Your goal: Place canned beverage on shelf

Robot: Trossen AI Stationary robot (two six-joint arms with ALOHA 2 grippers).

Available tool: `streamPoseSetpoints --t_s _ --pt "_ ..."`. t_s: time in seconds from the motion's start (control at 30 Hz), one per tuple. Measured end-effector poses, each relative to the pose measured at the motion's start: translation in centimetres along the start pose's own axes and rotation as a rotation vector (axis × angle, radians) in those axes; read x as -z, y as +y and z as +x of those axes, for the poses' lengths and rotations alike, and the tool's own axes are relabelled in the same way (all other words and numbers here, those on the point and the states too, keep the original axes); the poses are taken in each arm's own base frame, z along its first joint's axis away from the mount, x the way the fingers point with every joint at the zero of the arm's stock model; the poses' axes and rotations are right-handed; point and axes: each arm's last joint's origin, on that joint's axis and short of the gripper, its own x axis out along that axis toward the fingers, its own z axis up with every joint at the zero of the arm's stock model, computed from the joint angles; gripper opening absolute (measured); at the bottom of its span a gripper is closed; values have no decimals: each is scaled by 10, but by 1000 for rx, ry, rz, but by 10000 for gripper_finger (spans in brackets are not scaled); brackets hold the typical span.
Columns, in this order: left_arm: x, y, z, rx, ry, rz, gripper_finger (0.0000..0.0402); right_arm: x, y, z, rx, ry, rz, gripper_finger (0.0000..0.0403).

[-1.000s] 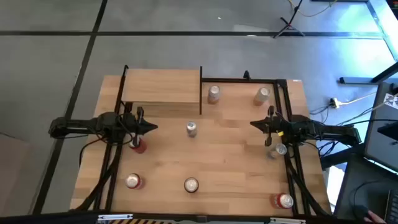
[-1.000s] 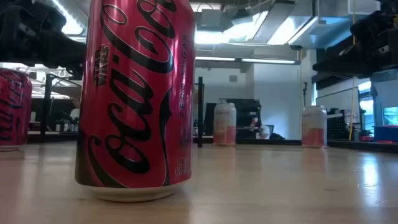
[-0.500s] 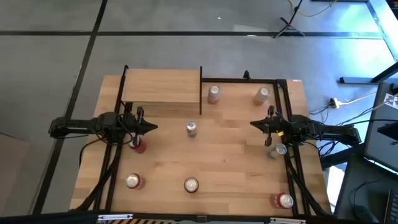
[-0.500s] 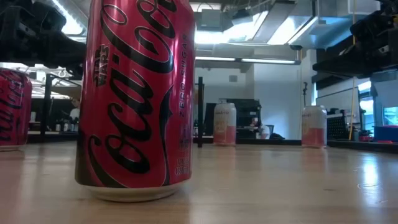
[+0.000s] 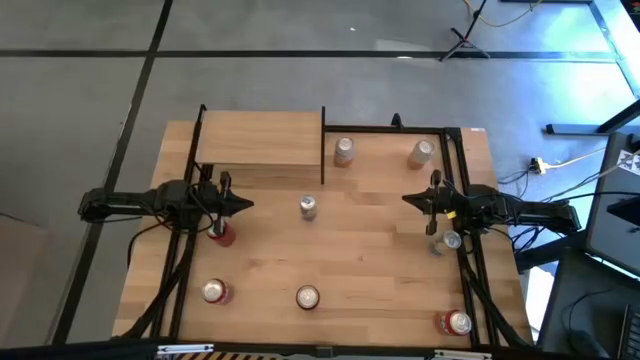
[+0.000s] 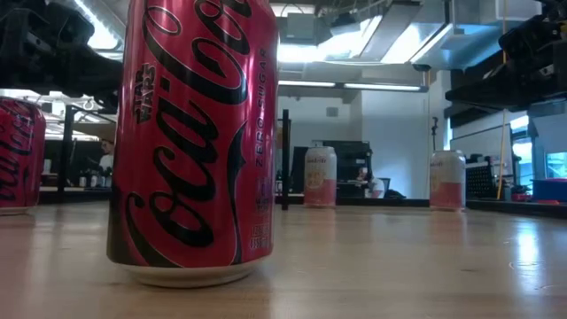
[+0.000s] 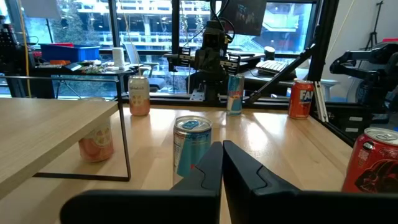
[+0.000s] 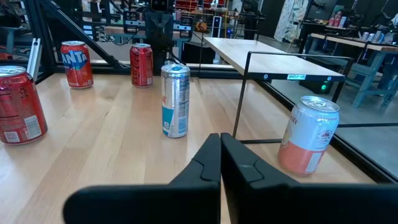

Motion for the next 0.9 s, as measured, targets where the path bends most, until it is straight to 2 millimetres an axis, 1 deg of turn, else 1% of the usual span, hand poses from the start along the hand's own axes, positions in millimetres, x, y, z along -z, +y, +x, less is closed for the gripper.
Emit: streamPoseSetpoints --t_s 0.27,0.4,0.5,0.63,0.73,0.83,0.9 --pt "0 0 0 0 0 0 0 -1 0 0 2 -15 -25 0" --pt "0 0 0 0 0 0 0 -4 0 0 -2 -44 28 0" --pt "0 0 0 0 0 0 0 -5 0 0 -1 -50 184 0" --pt "0 0 0 0 0 0 0 -9 -3 0 54 -111 549 0" --pt "0 0 0 -2 0 1 0 -15 -5 -1 88 -191 743 0" --pt "-2 1 0 -52 -28 5 0 -23 -7 -3 91 -301 884 0" --pt "-4 2 0 -63 -43 -17 0 -28 -11 -5 169 -389 913 0"
